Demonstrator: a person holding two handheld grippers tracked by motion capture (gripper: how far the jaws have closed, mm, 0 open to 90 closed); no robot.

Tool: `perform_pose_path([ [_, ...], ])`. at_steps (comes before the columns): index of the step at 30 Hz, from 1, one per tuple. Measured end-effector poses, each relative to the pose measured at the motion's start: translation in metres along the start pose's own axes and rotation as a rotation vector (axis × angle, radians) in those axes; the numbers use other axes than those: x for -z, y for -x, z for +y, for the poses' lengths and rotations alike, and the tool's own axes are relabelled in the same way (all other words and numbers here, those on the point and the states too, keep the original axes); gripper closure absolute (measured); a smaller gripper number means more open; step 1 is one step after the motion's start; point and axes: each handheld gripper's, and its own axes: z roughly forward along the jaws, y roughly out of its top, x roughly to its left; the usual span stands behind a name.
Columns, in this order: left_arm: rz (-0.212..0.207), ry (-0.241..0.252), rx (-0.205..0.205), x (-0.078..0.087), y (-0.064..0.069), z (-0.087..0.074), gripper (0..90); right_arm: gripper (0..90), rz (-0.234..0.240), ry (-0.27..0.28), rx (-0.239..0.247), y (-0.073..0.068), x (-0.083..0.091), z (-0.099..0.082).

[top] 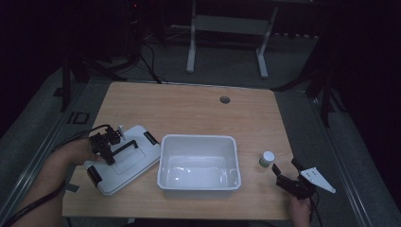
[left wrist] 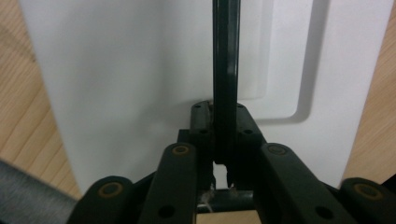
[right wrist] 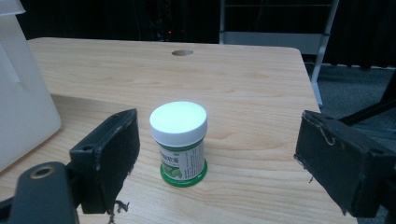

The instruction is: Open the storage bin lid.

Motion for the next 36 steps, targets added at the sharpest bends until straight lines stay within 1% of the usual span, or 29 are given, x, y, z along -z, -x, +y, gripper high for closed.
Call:
perform_pose_path([
  [2, -0.006, 0.003, 0.005, -0.001, 0.000, -0.001, 79.5, 13.3, 0.000, 0.000, -0.003, 0.000, 0.000, 0.000],
  [4, -0.023, 0.009, 0.009, 0.000, 0.000, -0.001, 76.4, 13.4, -0.001, 0.000, -0.004, 0.000, 0.000, 0.000],
  [6, -0.048, 0.019, 0.027, 0.002, -0.001, -0.002, 69.0, 13.4, -0.002, -0.002, 0.000, 0.000, 0.000, 0.000],
  [7, -0.039, 0.026, 0.024, 0.002, 0.000, -0.001, 64.5, 13.3, -0.005, -0.005, 0.002, 0.000, 0.000, 0.000],
  [9, -0.039, 0.021, 0.024, 0.004, 0.000, -0.001, 58.8, 13.3, -0.007, -0.010, 0.008, -0.001, -0.001, 0.000],
  [10, -0.023, 0.020, 0.015, 0.004, 0.000, -0.001, 58.2, 13.3, -0.008, -0.010, 0.008, -0.001, -0.001, 0.000],
  [12, -0.011, 0.025, 0.034, 0.006, -0.003, -0.002, 57.2, 13.3, -0.012, -0.013, 0.011, -0.002, -0.001, 0.000],
  [14, 0.002, 0.027, 0.039, 0.006, -0.005, -0.003, 57.2, 13.3, -0.012, -0.014, 0.012, -0.002, -0.001, 0.000],
  [16, -0.008, 0.030, 0.043, 0.006, -0.007, -0.003, 57.2, 13.3, -0.012, -0.014, 0.012, -0.002, -0.001, 0.000],
  [17, 0.000, 0.033, 0.041, 0.007, -0.007, -0.003, 56.7, 13.3, -0.012, -0.014, 0.012, -0.002, -0.001, 0.000],
  [19, -0.007, 0.035, 0.053, 0.006, -0.009, -0.003, 54.6, 13.4, -0.010, -0.016, 0.012, -0.002, -0.001, 0.000],
  [21, -0.004, 0.034, 0.051, 0.006, -0.009, -0.003, 54.6, 13.3, -0.009, -0.017, 0.012, -0.002, -0.001, 0.000],
  [23, -0.011, 0.039, 0.054, 0.006, -0.011, -0.004, 54.6, 13.4, -0.003, -0.023, 0.008, -0.001, -0.001, 0.000],
  [24, -0.005, 0.043, 0.052, 0.006, -0.012, -0.004, 54.6, 13.4, 0.001, -0.027, 0.005, 0.000, -0.001, 0.000],
  [25, -0.003, 0.047, 0.066, 0.006, -0.013, -0.004, 54.6, 13.3, 0.003, -0.029, -0.003, 0.000, -0.001, 0.001],
  [27, 0.001, 0.042, 0.070, 0.006, -0.015, -0.006, 54.6, 13.3, 0.015, -0.036, -0.022, 0.002, -0.001, 0.001],
  [29, 0.010, 0.034, 0.075, 0.005, -0.017, -0.007, 54.5, 13.3, 0.029, -0.055, -0.046, 0.004, -0.001, 0.002],
  [30, 0.006, 0.041, 0.076, 0.005, -0.017, -0.008, 54.5, 13.3, 0.037, -0.072, -0.052, 0.004, -0.002, 0.003],
  [31, -0.001, 0.043, 0.077, 0.005, -0.017, -0.008, 53.7, 13.4, 0.041, -0.099, -0.053, 0.004, -0.003, 0.003],
  [32, 0.006, 0.043, 0.078, 0.005, -0.017, -0.009, 52.4, 13.3, 0.048, -0.124, -0.048, 0.004, -0.004, 0.003],
  [33, 0.006, 0.043, 0.078, 0.005, -0.017, -0.009, 52.4, 13.3, 0.048, -0.124, -0.048, 0.004, -0.004, 0.003],
  [34, -0.004, 0.048, 0.082, 0.005, -0.018, -0.010, 52.4, 13.3, 0.060, -0.146, -0.045, 0.004, -0.005, 0.003],
  [35, -0.002, 0.046, 0.081, 0.004, -0.018, -0.010, 51.3, 13.3, 0.080, -0.211, -0.024, 0.003, -0.007, 0.004],
  [36, -0.007, 0.049, 0.085, 0.004, -0.017, -0.010, 51.1, 13.3, 0.095, -0.233, -0.027, 0.004, -0.008, 0.004],
])
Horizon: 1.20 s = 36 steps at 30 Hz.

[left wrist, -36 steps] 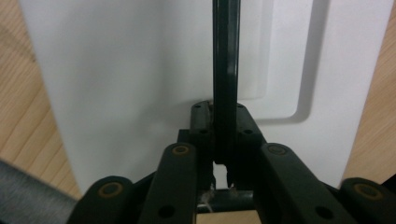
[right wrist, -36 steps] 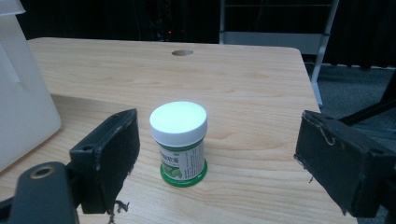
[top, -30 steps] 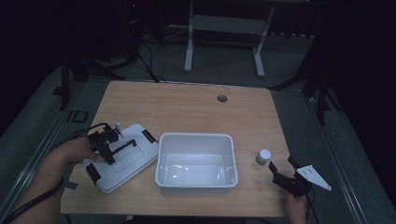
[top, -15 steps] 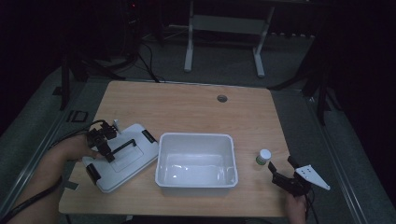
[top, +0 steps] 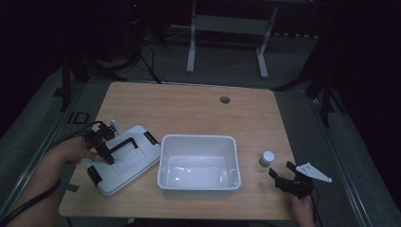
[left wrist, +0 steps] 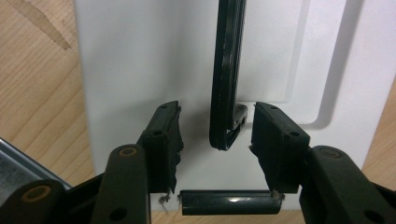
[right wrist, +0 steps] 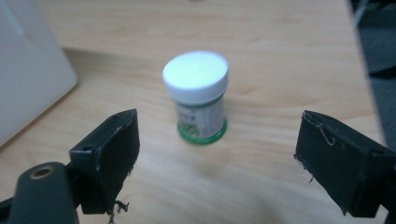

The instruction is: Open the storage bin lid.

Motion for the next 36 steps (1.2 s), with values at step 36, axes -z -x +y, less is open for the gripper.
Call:
perform_pose_path([
  [36, -0.013, -0.022, -0.002, 0.006, 0.006, -0.008, 32.9, 10.7, -0.027, -0.907, 0.163, -0.006, -0.036, 0.053],
])
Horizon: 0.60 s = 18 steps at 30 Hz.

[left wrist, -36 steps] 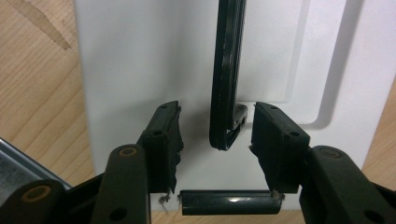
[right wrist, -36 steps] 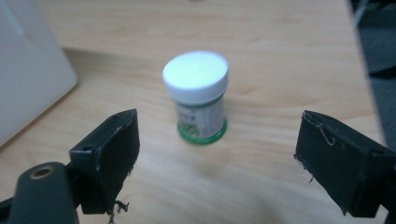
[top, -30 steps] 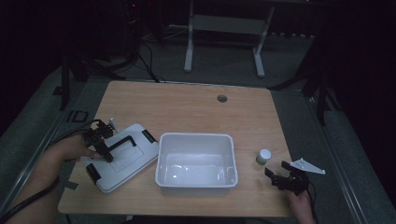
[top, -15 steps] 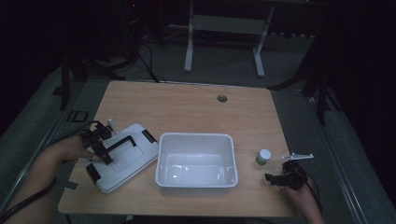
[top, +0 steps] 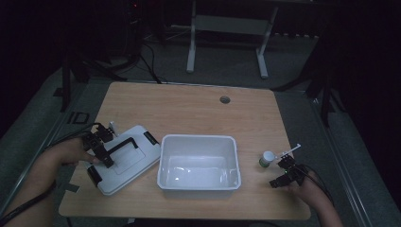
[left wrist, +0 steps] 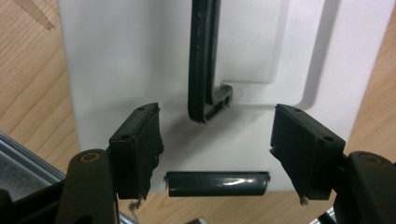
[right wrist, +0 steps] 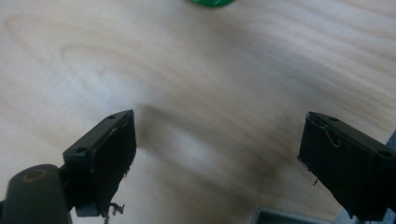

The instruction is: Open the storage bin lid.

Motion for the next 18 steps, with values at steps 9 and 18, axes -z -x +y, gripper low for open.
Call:
perform_pose_path([
  [9, 0.001, -0.012, -0.006, -0.001, 0.004, 0.002, 32.9, 11.0, 0.015, -0.143, 0.022, 0.004, 0.007, 0.019],
  [18, -0.006, -0.009, -0.013, -0.001, 0.005, 0.001, 32.9, 11.1, 0.018, -0.182, 0.039, 0.006, 0.012, 0.038],
])
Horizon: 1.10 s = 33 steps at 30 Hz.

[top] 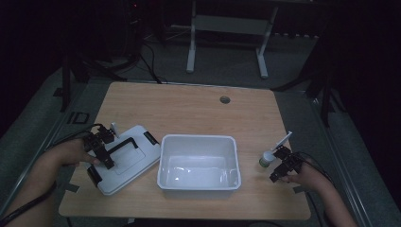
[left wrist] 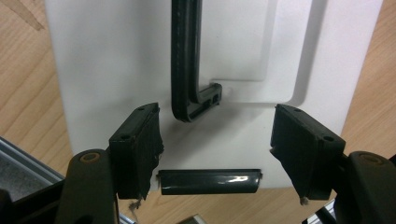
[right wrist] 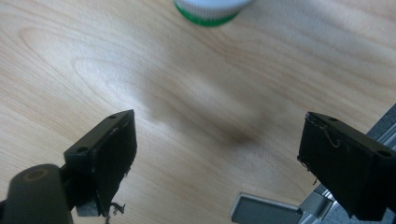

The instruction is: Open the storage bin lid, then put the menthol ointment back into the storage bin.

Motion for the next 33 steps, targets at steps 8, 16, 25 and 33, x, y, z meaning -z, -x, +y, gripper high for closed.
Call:
perform_pose_path([
  [8, 0.002, 0.001, 0.004, 0.000, 0.000, -0.001, 32.9, 13.6, 0.010, 0.042, -0.010, 0.002, 0.009, 0.010],
  [16, 0.000, -0.006, 0.000, 0.001, 0.001, 0.000, 32.9, 13.5, 0.012, 0.077, -0.006, 0.003, 0.017, 0.023],
  [25, -0.009, -0.003, -0.003, 0.001, 0.002, 0.001, 32.9, 21.1, -0.004, 0.110, 0.036, -0.003, 0.020, 0.040],
  [33, -0.004, -0.013, -0.005, -0.001, 0.003, 0.001, 32.8, 27.8, -0.005, 0.093, 0.038, -0.004, 0.015, 0.052],
])
